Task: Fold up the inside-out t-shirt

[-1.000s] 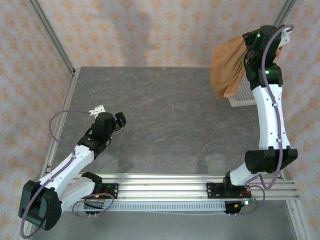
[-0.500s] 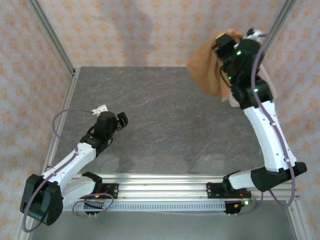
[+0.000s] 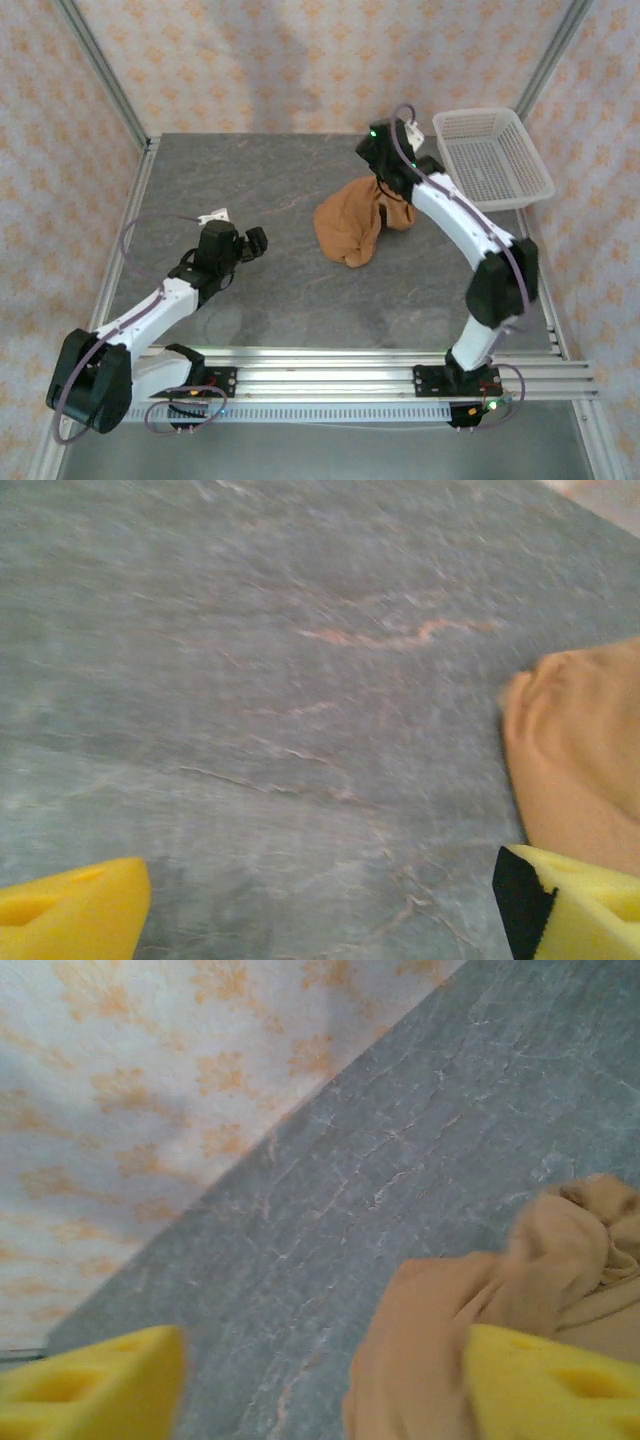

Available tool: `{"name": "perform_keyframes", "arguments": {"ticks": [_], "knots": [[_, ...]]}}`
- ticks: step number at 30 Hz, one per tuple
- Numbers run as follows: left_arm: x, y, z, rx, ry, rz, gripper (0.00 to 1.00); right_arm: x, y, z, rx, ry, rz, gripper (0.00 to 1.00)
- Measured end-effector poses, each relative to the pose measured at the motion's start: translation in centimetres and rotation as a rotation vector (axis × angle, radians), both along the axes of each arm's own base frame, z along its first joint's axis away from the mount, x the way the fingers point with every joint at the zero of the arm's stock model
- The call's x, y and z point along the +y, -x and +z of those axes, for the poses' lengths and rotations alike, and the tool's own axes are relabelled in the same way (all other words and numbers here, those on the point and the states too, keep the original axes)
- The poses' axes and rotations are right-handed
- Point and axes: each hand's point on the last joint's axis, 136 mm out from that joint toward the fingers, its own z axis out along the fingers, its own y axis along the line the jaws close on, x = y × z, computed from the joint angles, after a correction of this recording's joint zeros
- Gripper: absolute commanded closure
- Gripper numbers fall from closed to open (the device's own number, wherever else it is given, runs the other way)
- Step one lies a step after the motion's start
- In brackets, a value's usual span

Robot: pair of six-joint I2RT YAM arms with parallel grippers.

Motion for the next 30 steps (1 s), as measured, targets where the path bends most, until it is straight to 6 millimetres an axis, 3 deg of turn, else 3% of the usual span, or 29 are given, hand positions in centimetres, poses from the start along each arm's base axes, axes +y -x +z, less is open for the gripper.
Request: {"name": "perform_keyframes", "arguments": {"ticks": [3,7,12,16,19,22,30], "knots": [[-2.0,-0.3,-1.0,0.051,0.055,-0.076,0.18,0.1,-0.6,0.3,0.035,0.069,0.028,0.1],[-6.5,-0.2,-0.8,0.091,0.142,-0.179,0.18,-2.1,1.4,-0.7,0.095,0.134,0.052,0.13],[-15.2,2.9,0.9,0.08,0.172,-0.375,0.26,-8.2,6.4,-6.6,0.242,0.118,0.015,0.24],[-20.0,3.7,-0.2,0.117,0.166,-0.455,0.36,-12.0,10.2,-11.6,0.349,0.056,-0.036,0.29],[-22.0,3.2,-2.4,0.172,0.142,-0.459,0.39,-12.1,11.4,-13.2,0.381,0.022,-0.022,0.3],[-23.9,2.5,-3.9,0.208,0.117,-0.461,0.41,-11.7,11.5,-13.6,0.378,-0.007,0.003,0.32],[-28.0,-0.3,-5.3,0.236,0.063,-0.446,0.44,-11.5,11.3,-14.3,0.365,-0.044,0.03,0.33]]}}
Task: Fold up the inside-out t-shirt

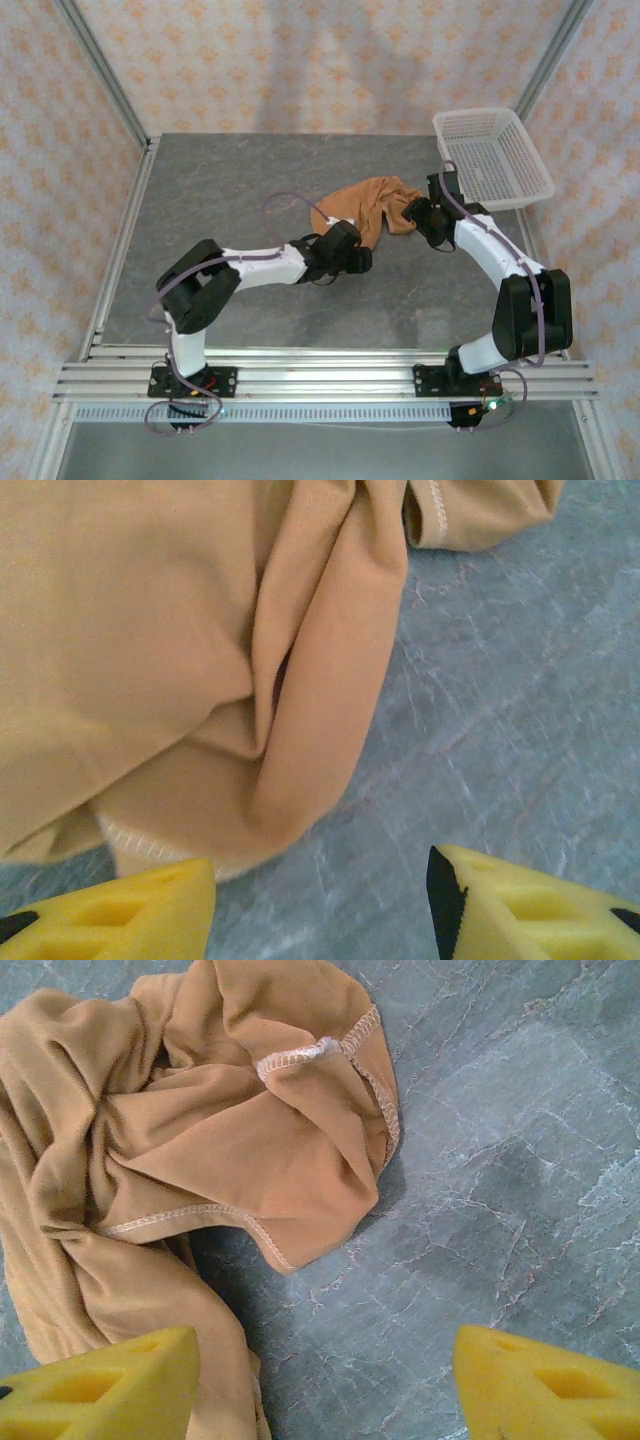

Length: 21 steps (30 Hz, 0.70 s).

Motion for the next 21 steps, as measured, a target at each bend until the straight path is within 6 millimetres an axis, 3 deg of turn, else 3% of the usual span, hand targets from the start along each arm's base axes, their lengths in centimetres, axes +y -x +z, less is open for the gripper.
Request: {"name": "perform_keyframes", "arguments": {"ticks": [3,5,7,13,15,18,20,21], "knots": [[-0.6,-0.6,-1.8,0.029,-0.036,0.004,0.55,-0.3,0.2,-0.6,0.008,-0.01,-0.005,0.33],[-0.4,-0.5,-3.1,0.053,-0.067,0.005,0.73,-0.2,-0.1,-0.7,0.004,-0.02,-0.003,0.33],[0.0,-0.5,-3.4,0.059,-0.091,0.014,1.0,0.1,-0.7,-1.3,0.003,-0.033,0.003,0.33],[1.7,-0.2,-2.5,0.069,-0.177,0.038,1.0,1.2,-3.2,-5.7,0.092,-0.064,0.021,0.33],[2.4,0.0,-1.1,0.065,-0.195,0.042,1.0,1.5,-4.5,-7.2,0.115,-0.069,0.018,0.46],[3.7,-0.4,2.7,0.031,-0.182,0.066,1.0,1.4,-6.3,-8.7,0.153,-0.064,-0.007,0.87],[4.9,-0.8,5.4,0.008,-0.159,0.094,1.0,1.1,-7.1,-8.2,0.148,-0.084,-0.027,1.0],[6.1,-1.1,6.9,-0.003,-0.15,0.119,1.0,1.2,-8.0,-7.6,0.122,-0.097,-0.033,1.0]]}}
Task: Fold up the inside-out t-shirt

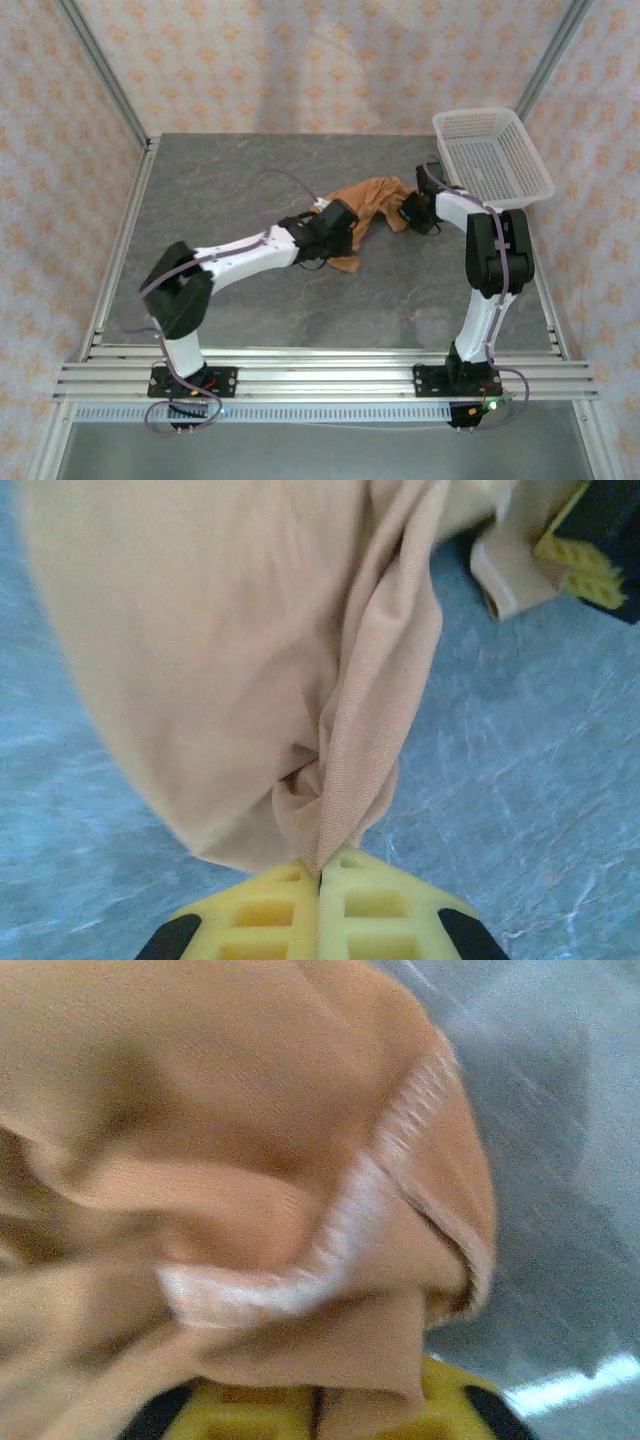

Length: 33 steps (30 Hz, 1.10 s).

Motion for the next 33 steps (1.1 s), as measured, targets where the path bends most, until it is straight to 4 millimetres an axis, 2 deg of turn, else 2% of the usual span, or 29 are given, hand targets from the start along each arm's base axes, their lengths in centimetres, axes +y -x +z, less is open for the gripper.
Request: {"name": "perform_keyframes", "arguments": {"ticks": [2,4,7,9,12,16,19,22,24,27,30,32,33], "knots": [[2.7,-0.7,2.5,-0.022,0.013,0.056,1.0,0.3,-1.2,1.4,-0.043,-0.012,0.007,1.0],[6.5,-1.5,4.8,-0.052,0.03,0.136,1.0,0.6,-1.8,3.4,-0.087,-0.02,0.022,1.0],[12.9,-1.9,7.6,-0.093,0.049,0.265,1.0,0.6,-0.6,7.1,-0.129,-0.014,0.052,1.0],[16.7,-1.9,9.5,-0.126,0.055,0.341,1.0,0.5,0.6,10.8,-0.179,-0.008,0.074,1.0],[20.9,-1.4,12.4,-0.178,0.06,0.418,1.0,0.5,2.5,18.0,-0.299,-0.007,0.11,1.0],[23.8,-1.0,16.3,-0.226,0.042,0.456,1.0,0.3,5.7,27.0,-0.473,0.003,0.144,1.0],[25.2,-0.8,19.3,-0.272,0.019,0.455,1.0,-0.2,8.3,31.4,-0.543,0.025,0.154,1.0],[26.4,-0.4,21.3,-0.314,-0.001,0.454,1.0,-0.9,10.4,34.3,-0.586,0.06,0.152,1.0],[27.0,-0.1,21.9,-0.326,-0.015,0.454,1.0,-1.4,11.2,35.1,-0.596,0.084,0.147,1.0],[27.4,-0.4,21.6,-0.316,-0.036,0.45,1.0,-1.9,11.1,34.2,-0.562,0.116,0.139,1.0],[27.2,-2.5,19.5,-0.252,-0.06,0.443,1.0,-1.9,9.2,31.6,-0.49,0.136,0.141,1.0],[26.9,-4.8,17.2,-0.188,-0.079,0.439,1.0,-1.8,7.3,29.0,-0.423,0.144,0.144,1.0],[26.5,-6.4,15.4,-0.14,-0.091,0.43,1.0,-1.7,6.1,27.3,-0.381,0.149,0.146,1.0]]}}
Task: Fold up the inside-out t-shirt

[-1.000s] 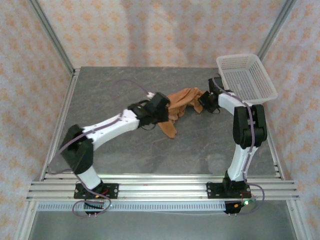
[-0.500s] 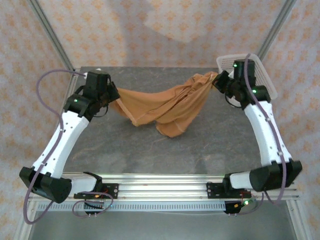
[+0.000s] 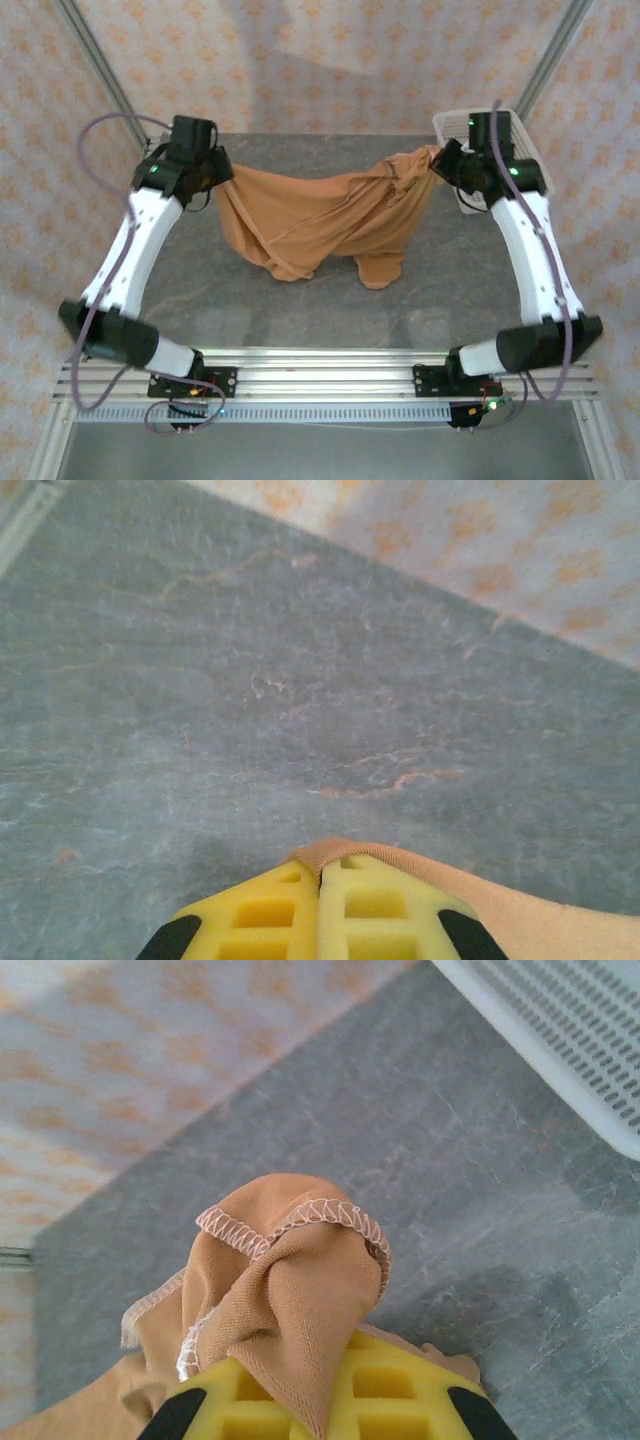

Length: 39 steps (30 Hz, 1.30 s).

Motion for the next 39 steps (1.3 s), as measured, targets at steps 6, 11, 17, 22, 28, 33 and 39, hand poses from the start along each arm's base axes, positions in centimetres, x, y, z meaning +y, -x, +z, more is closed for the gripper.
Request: {"name": "perform_keyframes", "arguments": {"ticks": [6,11,17,22,28,33,39], "knots": [[-2.3,-7.5,-11.7,0.256,0.034,-0.03,0.43,0.4,-6.6,-11.4,0.262,0.053,-0.016,0.64],[-2.5,-4.6,-17.3,0.405,0.051,-0.03,0.47,0.3,-6.9,-17.0,0.389,0.083,-0.01,0.56],[-4.9,2.5,-16.5,0.383,0.141,-0.075,0.53,0.4,-3.8,-17.9,0.4,0.066,-0.002,0.56],[-9.6,3.9,-18.6,0.38,0.184,-0.162,0.55,1.1,-3.6,-18.6,0.386,0.044,0.018,0.56],[-11.3,3.9,-22.9,0.46,0.164,-0.18,0.55,1.7,-3.1,-19.6,0.401,0.032,0.035,0.56],[-11.0,3.5,-24.4,0.49,0.14,-0.159,0.51,1.7,-3.3,-19.5,0.389,0.029,0.036,0.56],[-11.3,2.5,-24.1,0.47,0.143,-0.155,0.56,1.9,-3.5,-19.5,0.384,0.02,0.041,0.56]]}}
